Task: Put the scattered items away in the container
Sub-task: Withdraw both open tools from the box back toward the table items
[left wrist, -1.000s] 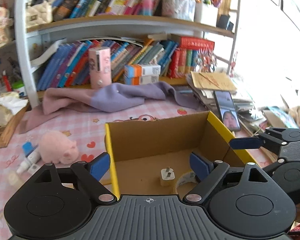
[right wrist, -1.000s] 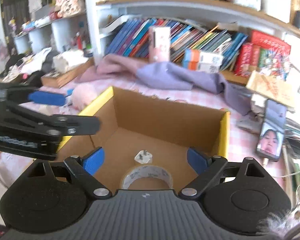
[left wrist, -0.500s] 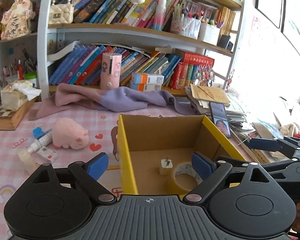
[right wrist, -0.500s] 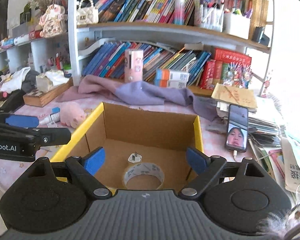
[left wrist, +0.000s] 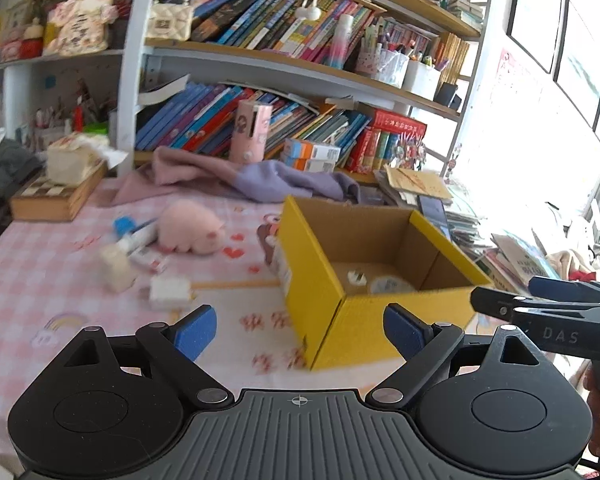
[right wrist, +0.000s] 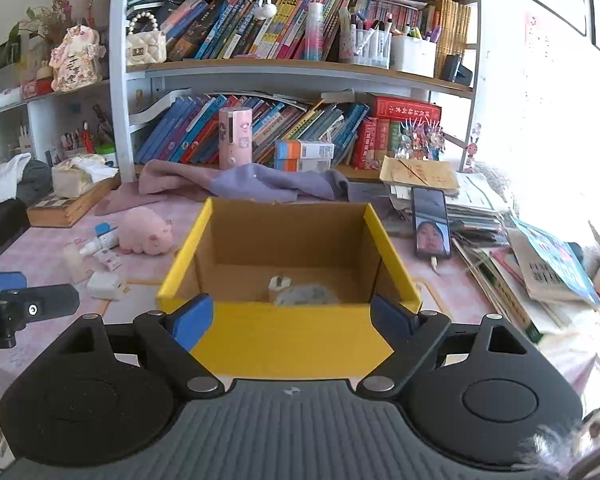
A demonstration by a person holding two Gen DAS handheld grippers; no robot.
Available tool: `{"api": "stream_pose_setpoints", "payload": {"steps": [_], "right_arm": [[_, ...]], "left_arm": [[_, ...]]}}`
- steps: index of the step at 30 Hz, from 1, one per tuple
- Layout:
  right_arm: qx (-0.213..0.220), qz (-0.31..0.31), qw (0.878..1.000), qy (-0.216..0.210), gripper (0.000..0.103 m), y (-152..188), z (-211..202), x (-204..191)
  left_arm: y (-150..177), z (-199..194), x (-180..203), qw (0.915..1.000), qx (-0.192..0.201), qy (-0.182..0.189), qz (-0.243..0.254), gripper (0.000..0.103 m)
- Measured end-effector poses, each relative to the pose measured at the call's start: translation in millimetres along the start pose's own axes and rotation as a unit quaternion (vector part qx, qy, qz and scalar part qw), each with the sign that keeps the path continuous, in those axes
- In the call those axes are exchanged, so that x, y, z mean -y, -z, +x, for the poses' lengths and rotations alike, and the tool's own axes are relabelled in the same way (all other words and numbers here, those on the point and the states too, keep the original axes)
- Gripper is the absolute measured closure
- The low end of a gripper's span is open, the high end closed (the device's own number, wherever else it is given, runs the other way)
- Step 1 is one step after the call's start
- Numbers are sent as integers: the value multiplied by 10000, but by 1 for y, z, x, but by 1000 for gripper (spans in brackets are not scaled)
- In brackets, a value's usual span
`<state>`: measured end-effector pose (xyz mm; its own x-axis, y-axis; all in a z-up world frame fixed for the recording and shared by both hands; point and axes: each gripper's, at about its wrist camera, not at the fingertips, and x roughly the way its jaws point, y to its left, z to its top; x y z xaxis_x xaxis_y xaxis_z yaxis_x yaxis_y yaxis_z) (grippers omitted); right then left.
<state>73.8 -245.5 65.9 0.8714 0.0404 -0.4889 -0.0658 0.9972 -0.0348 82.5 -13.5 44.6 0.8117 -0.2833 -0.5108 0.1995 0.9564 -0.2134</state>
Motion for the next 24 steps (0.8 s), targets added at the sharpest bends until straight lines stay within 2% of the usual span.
{"api": "stream_pose_setpoints", "payload": {"steps": [5, 11, 17, 24], "right_arm": [[-205, 254, 9995, 55, 19, 25, -22, -23], [-581, 543, 9967, -151, 26, 47, -34, -50], [-821, 529, 9942, -441, 26, 49, -37, -78], [-833, 185, 9933, -774, 26, 43, -41, -118]], "left_arm": [[19, -28, -22, 9998, -133, -150, 67, 10], [39, -56, -41, 9988, -323, -330, 135, 10], [51, -72, -56, 9966, -546, -570, 253, 10], [57, -96, -79, 9961, -444, -757, 101, 10]]}}
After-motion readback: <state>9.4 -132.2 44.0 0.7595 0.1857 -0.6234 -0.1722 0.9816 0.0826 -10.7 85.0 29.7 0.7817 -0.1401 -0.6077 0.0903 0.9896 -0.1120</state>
